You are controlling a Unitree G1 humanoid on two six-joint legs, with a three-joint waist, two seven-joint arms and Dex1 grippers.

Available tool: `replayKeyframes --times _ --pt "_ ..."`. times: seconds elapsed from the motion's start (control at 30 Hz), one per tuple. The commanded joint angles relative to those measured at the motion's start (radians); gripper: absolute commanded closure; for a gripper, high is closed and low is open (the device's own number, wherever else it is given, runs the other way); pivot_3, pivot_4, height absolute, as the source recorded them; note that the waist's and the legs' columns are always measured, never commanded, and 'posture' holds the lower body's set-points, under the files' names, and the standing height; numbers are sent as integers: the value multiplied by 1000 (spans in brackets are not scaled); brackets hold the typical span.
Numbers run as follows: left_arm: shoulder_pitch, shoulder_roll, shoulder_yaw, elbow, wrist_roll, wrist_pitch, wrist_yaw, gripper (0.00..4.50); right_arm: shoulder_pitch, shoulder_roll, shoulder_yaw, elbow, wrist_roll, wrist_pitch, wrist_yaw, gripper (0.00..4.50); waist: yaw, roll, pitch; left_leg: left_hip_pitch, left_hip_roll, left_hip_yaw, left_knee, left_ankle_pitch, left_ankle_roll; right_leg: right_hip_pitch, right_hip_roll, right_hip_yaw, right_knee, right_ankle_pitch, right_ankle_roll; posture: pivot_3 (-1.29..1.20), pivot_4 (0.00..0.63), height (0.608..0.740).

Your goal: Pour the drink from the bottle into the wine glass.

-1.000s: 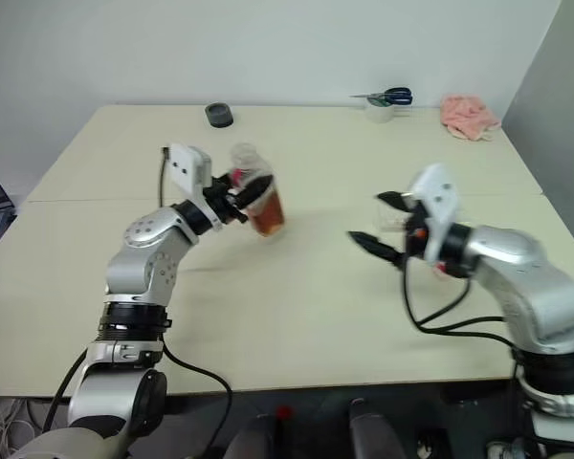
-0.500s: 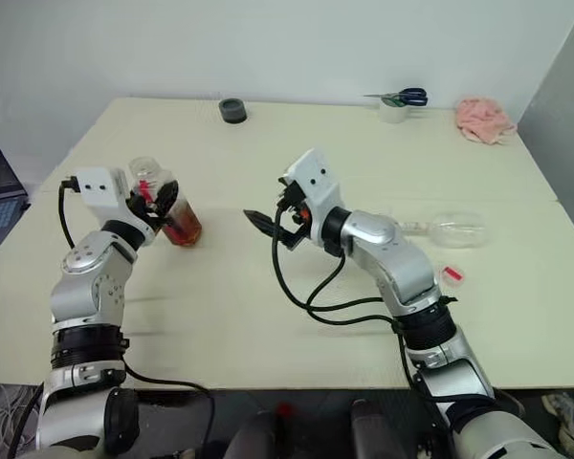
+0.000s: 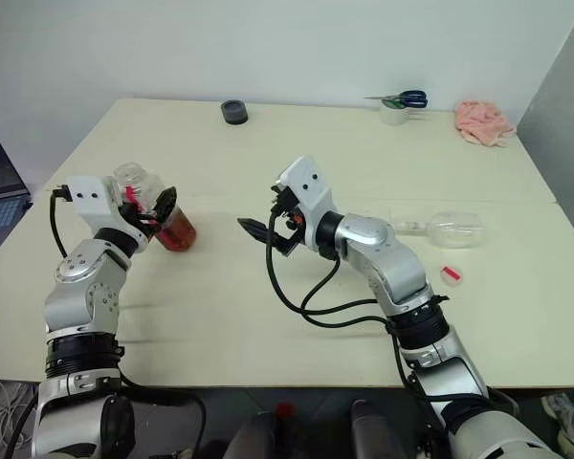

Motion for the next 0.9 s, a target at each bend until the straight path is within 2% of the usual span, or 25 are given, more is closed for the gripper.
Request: replayKeyframes --times 0.03,0.47,0.6,0.73,0.83,0.9 --pt "37 27 -19 -45 32 -27 -5 19 -26 -1 -16 -21 -6 -22 13 0 0 0 0 0 0 0 0 0 0 0 0 0 0 0 0 0 150 740" --pt "214 34 -4 -190 12 20 -28 19 -7 -62 -56 -28 -3 -9 42 0 0 0 0 0 0 0 0 0 0 0 0 0 0 0 0 0 150 740" --pt "329 33 23 -277 -35 29 -68 19 62 -181 -124 -94 22 55 70 0 1 0 0 -1 0 0 0 0 0 0 -1 0 -1 0 0 0 150 740" --pt "478 29 34 -403 -94 36 -146 19 135 -250 -179 -147 54 114 67 0 0 0 0 -1 0 0 0 0 0 0 -2 0 -1 -1 -1 0 150 740" --pt "613 52 4 -498 -111 13 -246 19 207 -265 -256 -198 103 177 36 0 -2 0 0 0 0 1 -1 0 0 0 -1 1 -1 -2 0 0 150 740" --pt "625 55 -46 -555 -131 33 -285 19 271 -248 -328 -241 147 232 -7 0 -2 0 0 2 1 2 -1 0 0 1 -1 1 -1 -6 0 0 150 740"
